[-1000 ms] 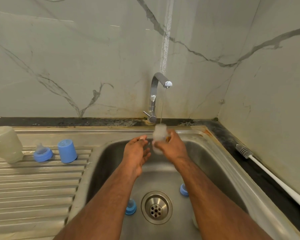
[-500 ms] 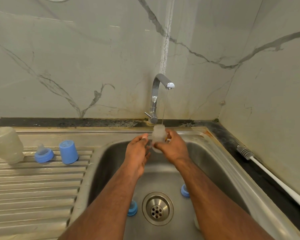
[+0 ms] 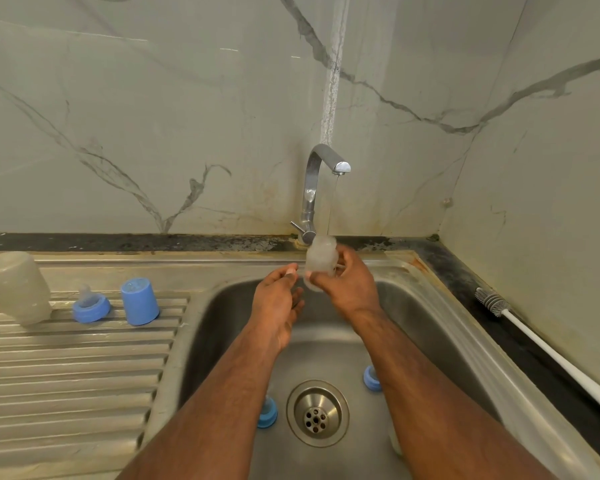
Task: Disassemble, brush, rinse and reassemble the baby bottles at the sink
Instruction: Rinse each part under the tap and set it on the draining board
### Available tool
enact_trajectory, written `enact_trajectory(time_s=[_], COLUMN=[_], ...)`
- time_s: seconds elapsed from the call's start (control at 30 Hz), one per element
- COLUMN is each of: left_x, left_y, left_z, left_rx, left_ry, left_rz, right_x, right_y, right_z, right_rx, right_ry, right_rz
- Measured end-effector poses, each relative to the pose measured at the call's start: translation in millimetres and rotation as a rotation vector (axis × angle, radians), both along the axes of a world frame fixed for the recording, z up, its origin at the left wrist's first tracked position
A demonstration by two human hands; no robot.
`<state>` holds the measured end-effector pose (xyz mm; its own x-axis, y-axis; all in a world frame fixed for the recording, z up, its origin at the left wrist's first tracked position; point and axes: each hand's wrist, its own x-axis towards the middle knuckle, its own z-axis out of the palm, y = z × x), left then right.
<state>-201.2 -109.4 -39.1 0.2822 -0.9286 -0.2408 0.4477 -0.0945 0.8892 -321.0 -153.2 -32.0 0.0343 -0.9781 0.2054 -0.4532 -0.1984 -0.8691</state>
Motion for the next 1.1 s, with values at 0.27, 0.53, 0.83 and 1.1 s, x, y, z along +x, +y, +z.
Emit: enact_trajectory(time_s=[0.27,0.53,0.83,1.1], left_x=[-1.1,-1.4,-0.2,-1.4], left_y=[1.8,2.4,-1.1,-1.3], left_z=[2.5,3.0,0.1,-3.2], left_rx=[-0.005,-0.006,-0.008,-0.044], left_ry=[0.013,0.013,0.026,0.088], left_rz=[-0.003,0.009,0.011,-0.12], right_x=[0.4,0.6,2.1,1.0], right_y=[0.8,0.5,-0.7,-7.2], right_z=[-1.0,-0.1,4.1,-1.4], right_rx=[0.025,-0.002,-0.001,0.15], right_ry=[0.042,-0.029,-0.132,-0.223], right_rz=[0.028,-0.012,0.011,0.051])
